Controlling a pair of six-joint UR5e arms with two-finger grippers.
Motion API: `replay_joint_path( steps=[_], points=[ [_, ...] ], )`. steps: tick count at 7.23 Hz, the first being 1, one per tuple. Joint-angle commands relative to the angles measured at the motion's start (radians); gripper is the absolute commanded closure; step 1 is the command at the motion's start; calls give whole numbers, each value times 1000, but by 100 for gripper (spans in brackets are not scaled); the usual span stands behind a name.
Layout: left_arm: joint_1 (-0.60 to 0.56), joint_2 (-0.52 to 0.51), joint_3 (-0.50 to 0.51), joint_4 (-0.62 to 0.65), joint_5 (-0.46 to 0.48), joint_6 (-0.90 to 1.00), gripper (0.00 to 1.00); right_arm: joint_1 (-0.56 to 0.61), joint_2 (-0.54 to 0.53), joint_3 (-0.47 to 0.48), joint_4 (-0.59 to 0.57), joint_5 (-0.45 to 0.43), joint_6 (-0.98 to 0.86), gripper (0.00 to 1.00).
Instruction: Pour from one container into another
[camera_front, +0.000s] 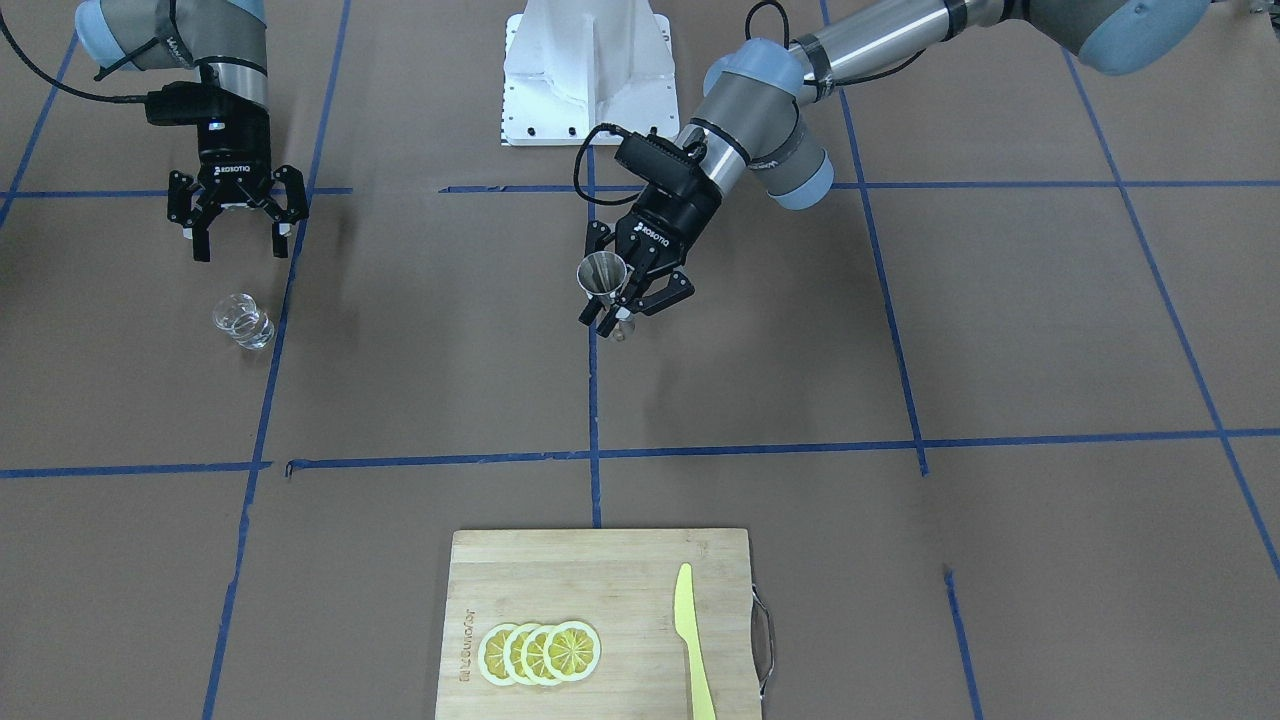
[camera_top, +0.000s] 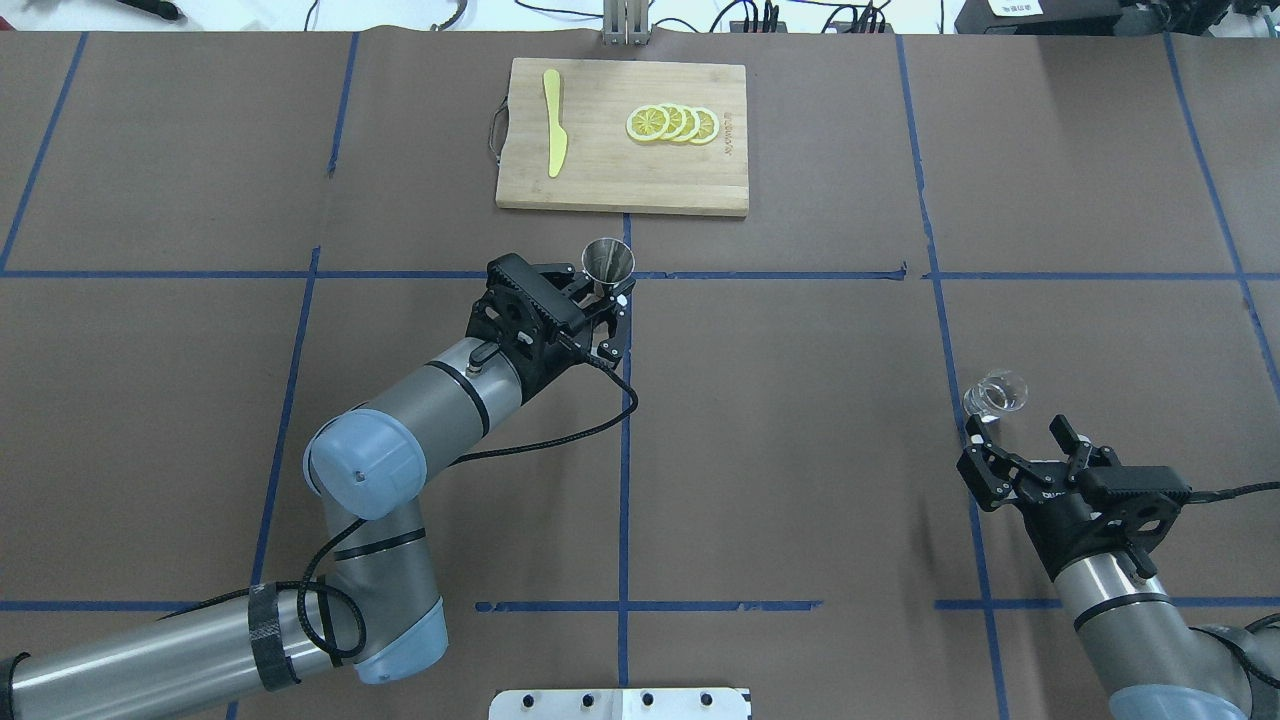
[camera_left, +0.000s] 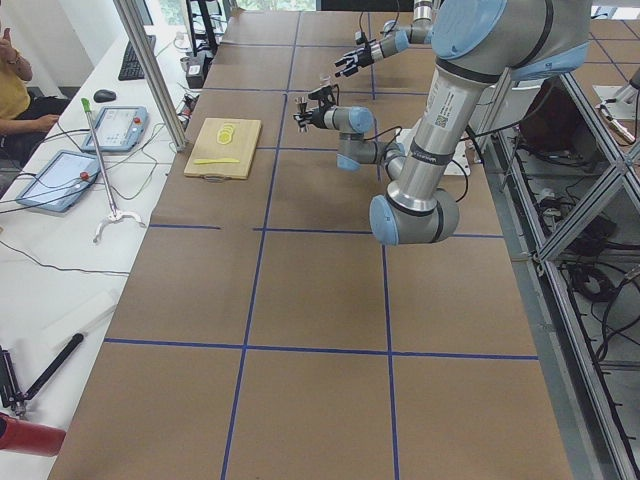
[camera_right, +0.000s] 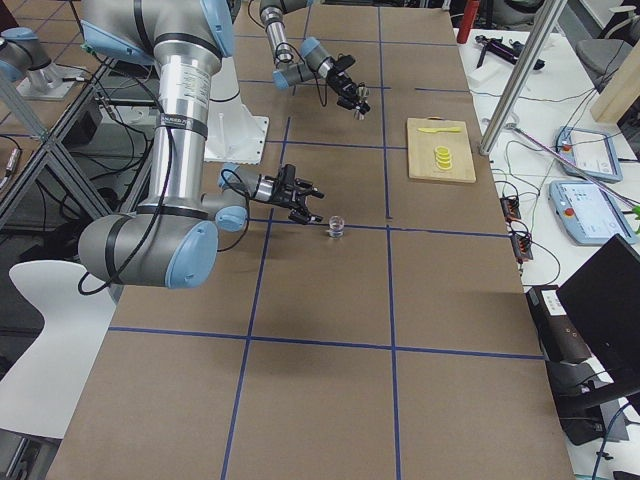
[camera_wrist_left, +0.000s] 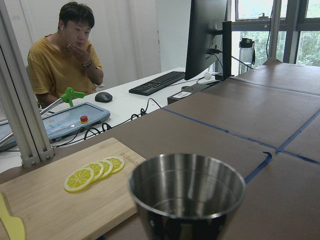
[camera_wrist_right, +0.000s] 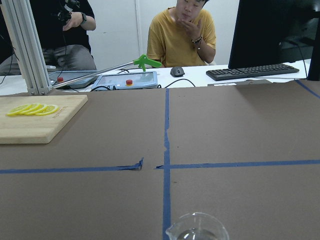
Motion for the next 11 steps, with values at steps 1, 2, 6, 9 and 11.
replay_joint_path(
  steps=[1, 2, 6, 9, 11],
  points=[
    [-4, -3, 8, -1, 0, 0, 100, -3, 19, -63, 3, -60, 39, 0],
    [-4, -3, 8, -1, 0, 0, 100, -3, 52, -107, 3, -62, 47, 1],
    [-4, -3, 17, 1, 2, 1, 100, -6, 91, -184, 5, -55, 35, 4],
    [-2, -3, 20, 1, 6, 1, 100, 9, 88, -193, 5, -51, 24, 4],
    [-2, -3, 20, 1, 8, 1, 100, 40, 88, -196, 5, -22, 9, 5]
  ],
)
